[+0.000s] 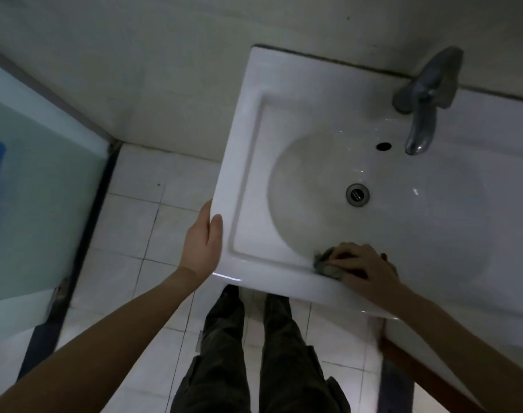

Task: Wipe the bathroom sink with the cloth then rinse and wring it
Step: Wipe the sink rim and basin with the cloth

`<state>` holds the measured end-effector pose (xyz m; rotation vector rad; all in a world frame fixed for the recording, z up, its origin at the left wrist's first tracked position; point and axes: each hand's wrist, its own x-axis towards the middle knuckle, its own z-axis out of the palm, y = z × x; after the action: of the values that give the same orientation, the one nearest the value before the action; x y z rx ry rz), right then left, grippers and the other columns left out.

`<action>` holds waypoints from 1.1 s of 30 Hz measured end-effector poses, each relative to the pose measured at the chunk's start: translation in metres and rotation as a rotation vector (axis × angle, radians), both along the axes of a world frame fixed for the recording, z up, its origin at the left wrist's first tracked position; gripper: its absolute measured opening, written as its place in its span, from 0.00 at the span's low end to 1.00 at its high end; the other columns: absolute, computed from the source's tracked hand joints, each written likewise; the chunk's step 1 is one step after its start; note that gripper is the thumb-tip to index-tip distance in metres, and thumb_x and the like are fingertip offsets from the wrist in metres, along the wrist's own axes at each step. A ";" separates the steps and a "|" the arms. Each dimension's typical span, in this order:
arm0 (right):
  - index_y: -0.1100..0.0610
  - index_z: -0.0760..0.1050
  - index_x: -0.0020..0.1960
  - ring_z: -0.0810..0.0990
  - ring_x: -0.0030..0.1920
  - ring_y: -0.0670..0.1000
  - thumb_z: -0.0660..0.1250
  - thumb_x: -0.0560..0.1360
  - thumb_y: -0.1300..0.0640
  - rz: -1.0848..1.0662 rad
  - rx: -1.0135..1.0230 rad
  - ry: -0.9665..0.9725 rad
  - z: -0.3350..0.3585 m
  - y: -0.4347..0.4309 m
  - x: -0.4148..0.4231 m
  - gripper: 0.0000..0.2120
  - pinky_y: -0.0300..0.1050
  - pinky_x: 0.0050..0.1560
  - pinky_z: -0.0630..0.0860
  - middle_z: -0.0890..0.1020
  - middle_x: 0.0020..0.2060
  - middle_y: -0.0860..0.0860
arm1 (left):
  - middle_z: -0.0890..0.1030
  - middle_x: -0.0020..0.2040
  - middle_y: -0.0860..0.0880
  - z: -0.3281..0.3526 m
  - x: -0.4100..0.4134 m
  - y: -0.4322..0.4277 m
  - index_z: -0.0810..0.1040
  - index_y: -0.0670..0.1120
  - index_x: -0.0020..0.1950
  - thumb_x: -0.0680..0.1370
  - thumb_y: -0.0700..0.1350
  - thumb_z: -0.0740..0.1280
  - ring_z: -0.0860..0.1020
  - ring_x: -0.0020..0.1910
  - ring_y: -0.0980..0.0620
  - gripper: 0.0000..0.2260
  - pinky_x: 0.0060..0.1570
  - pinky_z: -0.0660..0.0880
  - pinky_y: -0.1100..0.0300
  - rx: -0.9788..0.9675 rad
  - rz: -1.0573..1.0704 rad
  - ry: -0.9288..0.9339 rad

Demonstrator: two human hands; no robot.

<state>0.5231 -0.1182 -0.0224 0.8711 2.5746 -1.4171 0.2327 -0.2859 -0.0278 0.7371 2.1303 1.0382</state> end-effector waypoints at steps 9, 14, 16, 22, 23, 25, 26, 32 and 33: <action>0.51 0.81 0.59 0.66 0.54 0.50 0.64 0.74 0.55 -0.096 0.122 -0.020 0.008 -0.081 -0.137 0.15 0.30 0.55 0.56 0.78 0.58 0.46 | 0.79 0.58 0.48 -0.003 -0.001 -0.001 0.68 0.44 0.71 0.84 0.47 0.53 0.78 0.50 0.57 0.17 0.54 0.75 0.60 0.094 -0.023 -0.049; 0.51 0.81 0.60 0.74 0.57 0.53 0.57 0.72 0.41 -0.213 0.194 -0.276 0.016 -0.049 -0.045 0.24 0.46 0.61 0.67 0.76 0.61 0.49 | 0.80 0.58 0.47 -0.004 -0.002 -0.003 0.69 0.46 0.69 0.84 0.48 0.53 0.79 0.53 0.50 0.16 0.57 0.76 0.53 0.113 -0.025 -0.067; 0.51 0.80 0.61 0.75 0.58 0.56 0.56 0.74 0.40 -0.268 0.277 -0.487 0.014 -0.029 -0.005 0.24 0.50 0.63 0.68 0.76 0.62 0.50 | 0.80 0.58 0.47 -0.004 -0.003 -0.004 0.69 0.47 0.70 0.83 0.49 0.53 0.79 0.52 0.49 0.16 0.55 0.77 0.51 0.109 -0.020 -0.080; 0.52 0.79 0.61 0.73 0.61 0.60 0.58 0.79 0.50 -0.363 0.167 -0.743 0.001 -0.010 -0.033 0.16 0.49 0.64 0.64 0.73 0.67 0.52 | 0.79 0.60 0.47 -0.002 -0.002 -0.004 0.67 0.47 0.71 0.84 0.47 0.52 0.79 0.54 0.50 0.17 0.56 0.76 0.55 0.120 -0.018 -0.089; 0.52 0.78 0.62 0.73 0.62 0.60 0.58 0.79 0.46 -0.367 0.113 -0.680 -0.004 -0.016 -0.062 0.18 0.49 0.64 0.65 0.73 0.67 0.52 | 0.79 0.60 0.47 -0.001 -0.002 -0.004 0.67 0.47 0.72 0.84 0.47 0.53 0.79 0.54 0.51 0.17 0.56 0.75 0.57 0.118 -0.016 -0.093; 0.51 0.76 0.64 0.74 0.62 0.61 0.55 0.75 0.37 -0.468 -0.006 -0.481 -0.010 -0.034 -0.123 0.27 0.50 0.64 0.67 0.72 0.66 0.52 | 0.78 0.61 0.48 0.001 -0.001 -0.003 0.67 0.47 0.72 0.84 0.47 0.52 0.78 0.55 0.52 0.17 0.56 0.74 0.60 0.104 -0.017 -0.100; 0.50 0.74 0.65 0.73 0.61 0.62 0.54 0.75 0.37 -0.539 -0.036 -0.378 -0.012 -0.040 -0.150 0.26 0.52 0.65 0.67 0.71 0.67 0.53 | 0.78 0.61 0.48 0.001 -0.001 -0.003 0.67 0.46 0.71 0.84 0.47 0.52 0.78 0.55 0.53 0.17 0.57 0.73 0.61 0.103 -0.010 -0.097; 0.55 0.73 0.66 0.73 0.60 0.60 0.59 0.80 0.47 -0.406 -0.018 -0.275 -0.038 -0.030 -0.126 0.19 0.53 0.65 0.68 0.69 0.67 0.53 | 0.79 0.58 0.48 -0.001 0.000 -0.001 0.68 0.46 0.71 0.84 0.46 0.53 0.78 0.52 0.55 0.17 0.52 0.73 0.69 0.073 -0.002 -0.063; 0.54 0.74 0.65 0.73 0.59 0.59 0.60 0.79 0.45 -0.314 0.043 -0.319 -0.040 -0.025 -0.103 0.19 0.55 0.64 0.70 0.70 0.66 0.51 | 0.80 0.57 0.47 0.000 0.002 0.000 0.68 0.46 0.71 0.84 0.46 0.53 0.78 0.49 0.55 0.17 0.49 0.73 0.69 0.059 0.005 -0.051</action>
<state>0.4201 -0.1429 -0.0626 1.4295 2.3096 -1.1691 0.2346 -0.2862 -0.0275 0.7265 2.0669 1.1153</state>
